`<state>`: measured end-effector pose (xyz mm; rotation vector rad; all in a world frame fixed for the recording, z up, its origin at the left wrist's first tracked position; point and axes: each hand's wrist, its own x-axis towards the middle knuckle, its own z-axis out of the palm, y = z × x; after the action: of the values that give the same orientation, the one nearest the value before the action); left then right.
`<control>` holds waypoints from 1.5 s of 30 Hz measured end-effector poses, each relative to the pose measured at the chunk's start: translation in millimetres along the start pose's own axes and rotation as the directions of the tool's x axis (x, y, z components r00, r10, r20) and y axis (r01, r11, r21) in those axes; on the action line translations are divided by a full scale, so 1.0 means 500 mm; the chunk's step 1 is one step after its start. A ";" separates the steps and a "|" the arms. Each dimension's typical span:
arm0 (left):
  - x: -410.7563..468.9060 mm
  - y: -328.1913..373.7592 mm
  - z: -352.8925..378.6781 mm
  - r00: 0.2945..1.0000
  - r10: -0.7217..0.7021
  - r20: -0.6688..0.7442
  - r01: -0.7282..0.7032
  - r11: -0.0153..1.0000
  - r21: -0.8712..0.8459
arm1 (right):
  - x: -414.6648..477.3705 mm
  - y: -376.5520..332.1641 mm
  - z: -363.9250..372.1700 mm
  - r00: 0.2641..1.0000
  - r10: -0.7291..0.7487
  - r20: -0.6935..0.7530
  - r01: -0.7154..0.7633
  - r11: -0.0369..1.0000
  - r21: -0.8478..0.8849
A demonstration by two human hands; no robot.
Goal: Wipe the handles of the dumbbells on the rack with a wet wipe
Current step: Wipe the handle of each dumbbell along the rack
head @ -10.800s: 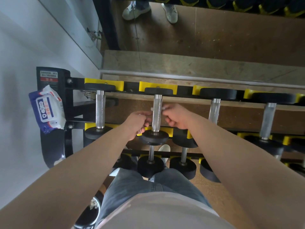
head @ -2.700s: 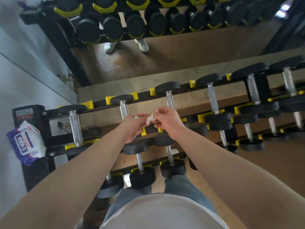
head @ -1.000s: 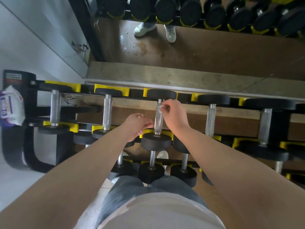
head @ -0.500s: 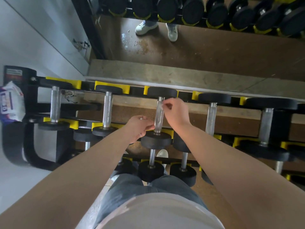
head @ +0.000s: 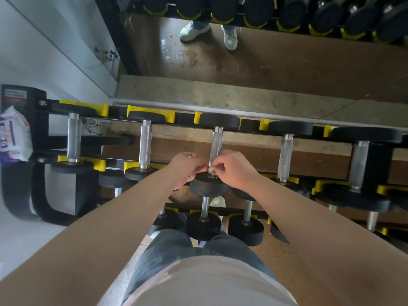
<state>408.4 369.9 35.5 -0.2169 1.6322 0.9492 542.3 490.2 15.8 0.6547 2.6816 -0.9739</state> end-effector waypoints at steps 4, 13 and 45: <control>0.006 -0.001 -0.002 0.999 -0.016 -0.032 0.016 1.000 0.015 | 0.045 -0.017 -0.026 0.932 0.145 -0.332 -0.111 0.987 0.120; 0.010 0.004 -0.013 1.000 0.024 -0.008 -0.023 0.995 0.093 | -0.007 -0.003 0.020 0.994 -0.011 -0.108 0.017 0.998 0.055; 0.039 -0.016 -0.013 0.999 -0.026 -0.042 0.030 0.997 0.077 | 0.048 -0.033 -0.018 0.786 0.581 -0.211 -0.337 0.688 0.643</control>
<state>402.8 366.9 14.6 -0.2070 1.6964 0.8636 512.8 492.6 23.4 1.7515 2.2444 -1.6382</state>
